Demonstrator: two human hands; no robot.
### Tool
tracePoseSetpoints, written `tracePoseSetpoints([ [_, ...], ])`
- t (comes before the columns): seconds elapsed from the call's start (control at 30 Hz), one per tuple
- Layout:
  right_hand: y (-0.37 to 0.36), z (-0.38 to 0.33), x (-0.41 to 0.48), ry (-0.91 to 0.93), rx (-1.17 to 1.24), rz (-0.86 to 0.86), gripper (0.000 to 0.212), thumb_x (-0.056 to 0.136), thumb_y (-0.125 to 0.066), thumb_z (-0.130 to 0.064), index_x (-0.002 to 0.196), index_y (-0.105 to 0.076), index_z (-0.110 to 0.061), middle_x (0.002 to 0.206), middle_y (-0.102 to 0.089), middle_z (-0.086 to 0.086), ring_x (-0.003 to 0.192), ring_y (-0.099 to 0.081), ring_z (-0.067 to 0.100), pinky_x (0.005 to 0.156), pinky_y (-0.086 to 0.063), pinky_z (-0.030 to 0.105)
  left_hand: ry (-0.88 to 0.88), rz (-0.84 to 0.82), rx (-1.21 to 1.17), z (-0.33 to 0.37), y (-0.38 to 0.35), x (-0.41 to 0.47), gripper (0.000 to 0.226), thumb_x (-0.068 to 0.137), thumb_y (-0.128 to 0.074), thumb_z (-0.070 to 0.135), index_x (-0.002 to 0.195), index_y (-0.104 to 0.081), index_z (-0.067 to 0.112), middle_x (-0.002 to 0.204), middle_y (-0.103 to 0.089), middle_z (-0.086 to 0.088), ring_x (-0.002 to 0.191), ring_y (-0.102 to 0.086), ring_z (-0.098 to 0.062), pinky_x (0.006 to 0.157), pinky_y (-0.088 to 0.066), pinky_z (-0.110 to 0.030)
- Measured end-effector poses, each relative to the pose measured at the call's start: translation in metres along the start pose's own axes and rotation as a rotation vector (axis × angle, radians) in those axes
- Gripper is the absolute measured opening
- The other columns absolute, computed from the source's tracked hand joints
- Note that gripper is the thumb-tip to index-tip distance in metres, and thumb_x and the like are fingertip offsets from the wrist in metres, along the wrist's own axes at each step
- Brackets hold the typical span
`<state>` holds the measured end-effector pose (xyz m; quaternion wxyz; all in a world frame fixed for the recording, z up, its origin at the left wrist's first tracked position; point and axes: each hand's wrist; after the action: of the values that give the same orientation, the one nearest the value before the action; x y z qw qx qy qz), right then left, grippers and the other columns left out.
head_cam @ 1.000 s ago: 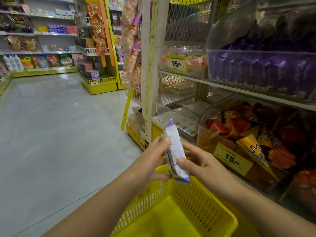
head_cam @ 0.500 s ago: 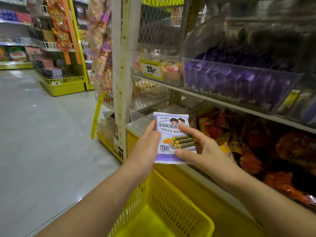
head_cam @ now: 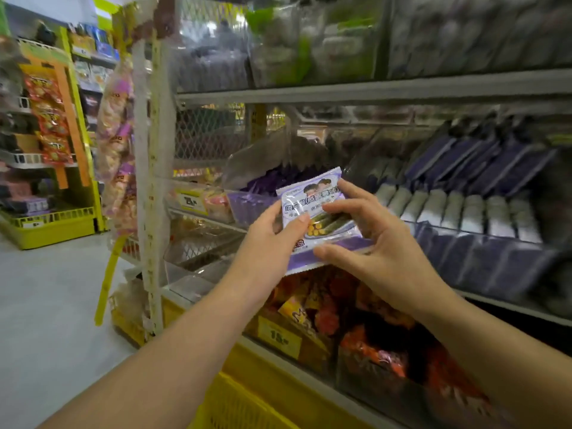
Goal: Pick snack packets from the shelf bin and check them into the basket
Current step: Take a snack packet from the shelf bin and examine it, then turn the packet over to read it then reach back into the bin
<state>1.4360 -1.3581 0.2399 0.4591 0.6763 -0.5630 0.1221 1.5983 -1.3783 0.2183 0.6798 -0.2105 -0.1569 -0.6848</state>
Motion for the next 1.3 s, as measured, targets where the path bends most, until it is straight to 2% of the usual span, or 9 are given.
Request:
tracePoseSetpoints([
  [0.1, 0.039, -0.010, 0.011, 0.047, -0.036, 0.062, 0.035, 0.067, -0.070, -0.048, 0.098, -0.064, -0.033, 0.140, -0.047, -0.014, 0.128, -0.043, -0.008, 0.101, -0.044, 0.023, -0.028, 0.012, 0.086, 0.018, -0.022, 0.016, 0.028, 0.096, -0.054, 0.032, 0.083, -0.074, 0.047, 0.085, -0.072, 0.024, 0.084, -0.066, 0.008, 0.085, -0.049, -0.025],
  [0.23, 0.091, -0.012, 0.035, -0.022, -0.107, 0.126, 0.016, 0.076, -0.076, -0.028, 0.089, -0.067, -0.024, 0.122, -0.062, -0.010, 0.113, -0.060, 0.002, 0.101, -0.047, 0.035, -0.095, -0.017, 0.387, 0.026, -0.034, 0.038, 0.035, 0.090, -0.051, 0.045, 0.113, -0.070, 0.025, 0.110, -0.069, 0.008, 0.102, -0.065, -0.012, 0.094, -0.049, -0.031],
  [0.33, 0.115, -0.011, 0.056, -0.173, -0.030, 0.096, 0.017, 0.079, -0.074, -0.021, 0.093, -0.069, -0.013, 0.111, -0.069, 0.007, 0.090, -0.071, 0.022, 0.082, -0.059, 0.038, -0.211, -0.025, 0.692, 0.022, -0.034, 0.046, 0.028, 0.095, -0.057, 0.024, 0.122, -0.063, 0.028, 0.115, -0.055, 0.013, 0.105, -0.054, -0.002, 0.085, -0.038, -0.007],
  [0.47, 0.133, -0.014, 0.086, -0.246, 0.038, 0.116, 0.020, 0.082, -0.071, -0.015, 0.097, -0.068, -0.003, 0.088, -0.073, 0.017, 0.070, -0.071, 0.019, 0.060, -0.058, 0.023, -0.129, -0.114, 0.764, 0.013, -0.034, 0.054, 0.041, 0.095, -0.057, 0.024, 0.135, -0.052, 0.029, 0.135, -0.053, 0.008, 0.125, -0.048, -0.008, 0.100, -0.037, -0.021],
  [0.6, 0.148, -0.015, 0.101, -0.264, 0.037, 0.093, 0.013, 0.081, -0.071, -0.016, 0.089, -0.069, -0.007, 0.074, -0.073, 0.012, 0.060, -0.070, 0.013, 0.052, -0.052, 0.017, -0.127, -0.136, 0.768, 0.003, -0.035, 0.056, 0.047, 0.095, -0.058, 0.025, 0.140, -0.046, 0.031, 0.139, -0.054, 0.009, 0.128, -0.047, -0.005, 0.098, -0.037, -0.019],
  [0.97, 0.097, 0.035, 0.130, -0.220, -0.538, -0.128, 0.027, 0.070, -0.074, -0.041, 0.087, -0.063, -0.023, 0.081, -0.070, -0.001, 0.066, -0.066, 0.009, 0.058, -0.057, 0.027, -0.204, -0.143, 0.810, 0.000, -0.029, 0.059, 0.045, 0.096, -0.054, 0.024, 0.139, -0.047, 0.034, 0.134, -0.056, 0.019, 0.122, -0.049, 0.002, 0.098, -0.042, -0.021],
  [1.1, 0.076, 0.054, 0.128, -0.165, -0.742, -0.211, 0.055, 0.074, -0.074, -0.052, 0.115, -0.057, -0.018, 0.093, -0.063, -0.005, 0.082, -0.059, 0.008, 0.064, -0.050, 0.023, -0.229, -0.149, 0.812, -0.004, -0.027, 0.057, 0.047, 0.096, -0.054, 0.022, 0.142, -0.045, 0.033, 0.135, -0.054, 0.019, 0.124, -0.048, 0.003, 0.102, -0.043, -0.023],
  [1.17, 0.070, 0.061, 0.120, -0.177, -0.752, -0.242, 0.066, 0.075, -0.071, -0.054, 0.126, -0.051, -0.017, 0.111, -0.063, 0.000, 0.097, -0.061, 0.015, 0.079, -0.055, 0.029, -0.248, -0.151, 0.831, -0.007, -0.026, 0.056, 0.049, 0.096, -0.054, 0.023, 0.143, -0.042, 0.033, 0.139, -0.051, 0.018, 0.126, -0.046, 0.003, 0.104, -0.042, -0.023],
  [1.3, 0.081, 0.058, 0.105, -0.202, -0.681, -0.288, 0.061, 0.088, -0.053, -0.057, 0.135, -0.046, -0.019, 0.131, -0.058, 0.002, 0.114, -0.057, 0.017, 0.094, -0.049, 0.031, -0.310, -0.162, 0.872, -0.012, -0.027, 0.053, 0.053, 0.096, -0.055, 0.024, 0.145, -0.037, 0.034, 0.142, -0.042, 0.020, 0.124, -0.045, 0.002, 0.100, -0.037, -0.017],
])
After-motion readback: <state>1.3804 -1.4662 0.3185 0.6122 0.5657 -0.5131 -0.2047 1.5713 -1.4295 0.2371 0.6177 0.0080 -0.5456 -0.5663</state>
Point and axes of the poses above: each hand's wrist, its own x-axis towards the middle knuckle, its own y-axis out of the back of the hand, z = x × y
